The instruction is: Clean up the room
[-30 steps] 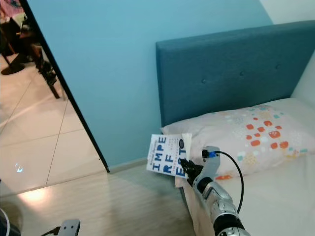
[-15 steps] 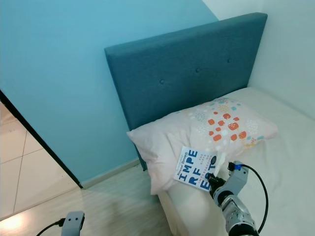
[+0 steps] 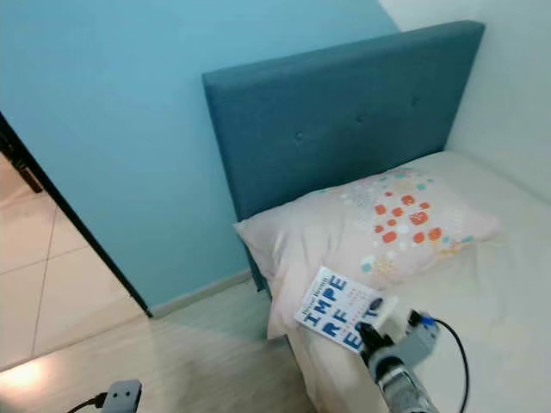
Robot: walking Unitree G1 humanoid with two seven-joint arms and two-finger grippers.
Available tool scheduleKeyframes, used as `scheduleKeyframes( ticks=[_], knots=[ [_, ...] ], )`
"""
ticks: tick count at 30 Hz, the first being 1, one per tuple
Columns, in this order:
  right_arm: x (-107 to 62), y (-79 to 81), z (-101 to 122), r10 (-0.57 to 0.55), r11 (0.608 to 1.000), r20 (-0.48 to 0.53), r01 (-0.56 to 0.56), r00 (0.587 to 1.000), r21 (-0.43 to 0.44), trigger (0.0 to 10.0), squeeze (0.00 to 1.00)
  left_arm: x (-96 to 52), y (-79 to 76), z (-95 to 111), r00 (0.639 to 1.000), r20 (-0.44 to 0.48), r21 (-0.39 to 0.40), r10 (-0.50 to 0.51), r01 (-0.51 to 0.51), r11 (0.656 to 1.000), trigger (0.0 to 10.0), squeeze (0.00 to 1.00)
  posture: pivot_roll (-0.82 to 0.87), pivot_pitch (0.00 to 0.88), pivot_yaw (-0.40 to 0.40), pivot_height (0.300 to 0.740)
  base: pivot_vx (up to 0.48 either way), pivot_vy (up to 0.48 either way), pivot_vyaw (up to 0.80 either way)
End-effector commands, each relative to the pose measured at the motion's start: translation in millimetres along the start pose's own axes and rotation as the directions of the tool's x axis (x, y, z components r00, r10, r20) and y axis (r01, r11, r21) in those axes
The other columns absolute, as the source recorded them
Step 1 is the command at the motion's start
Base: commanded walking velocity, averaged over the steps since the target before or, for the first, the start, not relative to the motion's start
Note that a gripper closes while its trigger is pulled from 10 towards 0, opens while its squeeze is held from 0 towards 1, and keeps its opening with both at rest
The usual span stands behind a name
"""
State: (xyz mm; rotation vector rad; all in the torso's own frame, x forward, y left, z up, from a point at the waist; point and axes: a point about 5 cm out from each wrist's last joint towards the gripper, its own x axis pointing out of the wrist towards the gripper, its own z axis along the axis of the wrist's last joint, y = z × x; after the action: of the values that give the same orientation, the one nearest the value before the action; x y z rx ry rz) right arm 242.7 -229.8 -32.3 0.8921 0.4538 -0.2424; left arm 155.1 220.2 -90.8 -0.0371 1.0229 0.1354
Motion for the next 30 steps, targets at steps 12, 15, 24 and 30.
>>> scheduleKeyframes(
  ticks=[12, 15, 24, 30],
  knots=[
    [-23.3, -35.8, 20.2, -0.056, 0.982, 0.19, 0.019, 0.98, 0.189, 10.0, 0.0, -0.9, 8.4, 3.4, 0.999, 0.022, 0.05, 0.022, -0.024, 0.998, 10.0, 0.0, -0.09, 0.117, 0.061, 0.641, 0.0, 0.0, 0.0],
    [-24.0, -36.5, 21.0, -0.056, 0.98, 0.199, 0.016, 0.978, 0.199, 10.0, 0.0, -0.8, 8.6, 4.2, 0.999, 0.025, 0.049, 0.023, -0.024, 0.998, 10.0, 0.0, -0.09, 0.117, 0.061, 0.631, 0.0, 0.0, 0.0],
    [-29.5, -45.7, 14.7, -0.115, 0.96, 0.232, 0.048, 0.966, 0.276, 10.0, 0.0, -0.6, 9.5, 7.1, 0.999, 0.033, 0.071, 0.015, -0.017, 0.997, 10.0, 0.0, -0.08, 0.127, 0.085, 0.607, 0.0, 0.0, 0.0],
    [-26.4, -43.2, -0.1, -0.146, 0.959, 0.155, 0.101, 0.977, 0.266, 10.0, 0.0, -1.3, 14.7, 8.0, 0.999, 0.035, 0.082, 0.02, -0.023, 0.996, 10.0, 0.0, -0.07, 0.128, 0.091, 0.607, 0.0, 0.0, 0.0]
  ],
)
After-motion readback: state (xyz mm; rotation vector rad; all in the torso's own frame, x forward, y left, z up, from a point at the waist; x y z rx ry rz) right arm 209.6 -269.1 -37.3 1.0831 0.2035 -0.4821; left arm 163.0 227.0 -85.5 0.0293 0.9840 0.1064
